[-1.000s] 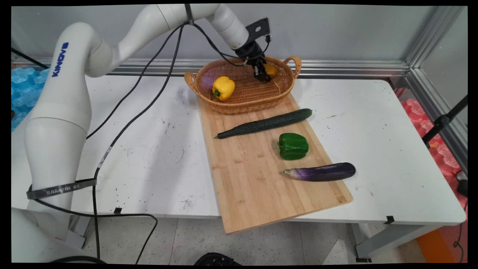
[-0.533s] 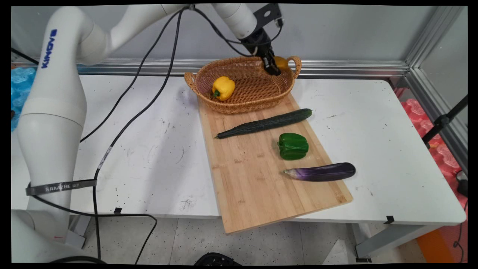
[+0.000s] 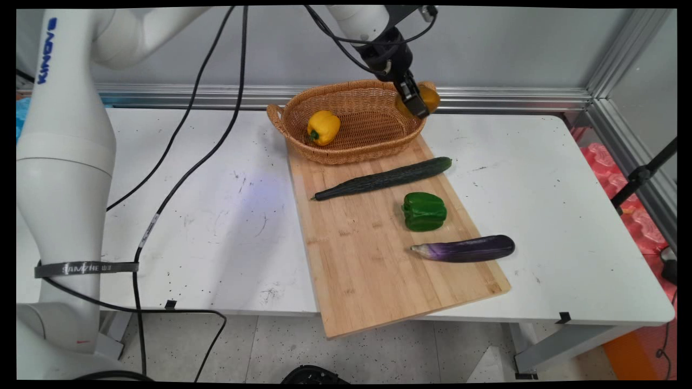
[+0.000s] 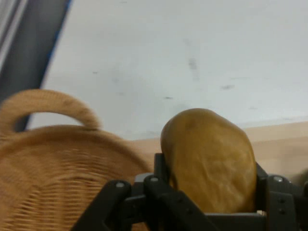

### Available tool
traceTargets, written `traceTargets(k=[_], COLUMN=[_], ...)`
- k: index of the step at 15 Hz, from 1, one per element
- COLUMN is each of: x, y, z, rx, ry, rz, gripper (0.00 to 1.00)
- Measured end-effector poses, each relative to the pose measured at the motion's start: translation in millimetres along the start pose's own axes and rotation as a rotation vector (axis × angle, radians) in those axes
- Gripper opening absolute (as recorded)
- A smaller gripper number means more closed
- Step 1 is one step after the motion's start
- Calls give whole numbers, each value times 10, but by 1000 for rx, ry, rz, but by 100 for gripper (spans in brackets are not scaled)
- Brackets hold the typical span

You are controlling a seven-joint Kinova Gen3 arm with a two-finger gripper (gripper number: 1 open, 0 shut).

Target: Place the picked object on the cutting board

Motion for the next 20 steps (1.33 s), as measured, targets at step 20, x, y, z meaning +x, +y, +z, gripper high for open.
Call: traceTargets(k=[20], x=[-803], y=[1429], z=[-209], rx=[-178], ry=[-114], rz=[-66], gripper=[0])
